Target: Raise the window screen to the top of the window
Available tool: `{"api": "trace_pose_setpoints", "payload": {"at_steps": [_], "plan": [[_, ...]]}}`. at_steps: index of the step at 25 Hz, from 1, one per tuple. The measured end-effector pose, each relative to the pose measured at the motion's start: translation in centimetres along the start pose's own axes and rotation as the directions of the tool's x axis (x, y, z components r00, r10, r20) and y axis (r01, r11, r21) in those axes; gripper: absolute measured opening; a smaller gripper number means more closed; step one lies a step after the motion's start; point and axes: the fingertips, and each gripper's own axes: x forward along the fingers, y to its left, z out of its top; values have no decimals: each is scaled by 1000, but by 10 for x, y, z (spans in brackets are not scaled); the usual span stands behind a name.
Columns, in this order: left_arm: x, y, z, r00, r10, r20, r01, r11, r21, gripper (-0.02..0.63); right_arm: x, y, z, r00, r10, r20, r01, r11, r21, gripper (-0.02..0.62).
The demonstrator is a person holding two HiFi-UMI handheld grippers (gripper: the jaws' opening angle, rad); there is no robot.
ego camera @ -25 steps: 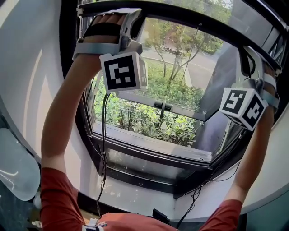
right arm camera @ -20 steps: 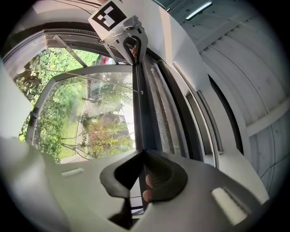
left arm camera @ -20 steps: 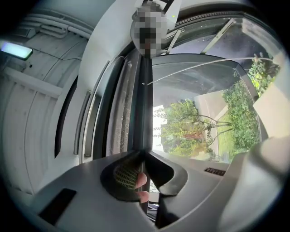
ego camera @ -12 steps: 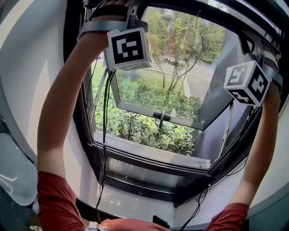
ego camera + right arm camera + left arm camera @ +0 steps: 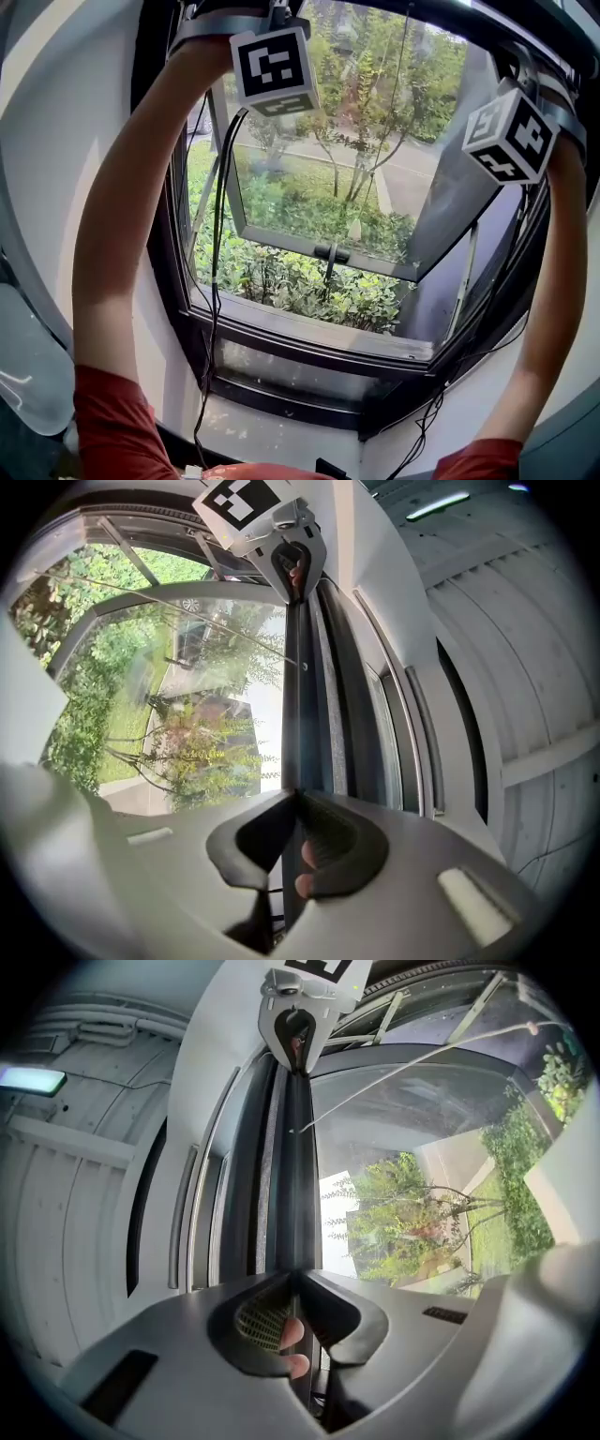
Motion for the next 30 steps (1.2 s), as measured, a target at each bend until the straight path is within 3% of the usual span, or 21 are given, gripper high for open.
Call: {"api": "trace_pose_setpoints", "payload": {"at_steps": [20,23,27,30], "plan": [[28,24,-1,997,70,-44,-70,997,10,37,27,-28,0,998,-62,-4,62,998,28,43],[24,21,-1,997,67,-44,-68,997,-31,40,22,-26,3,998,-63,9,63,997,51,56],[14,17,12,996,80,38,-75,990,-121,84,13,-17,12,997,-54,48,50,995,82,83],[9,11,12,996,73,46,-65,986,-157,97,10,-12,17,997,-55,62,50,995,83,89]]}}
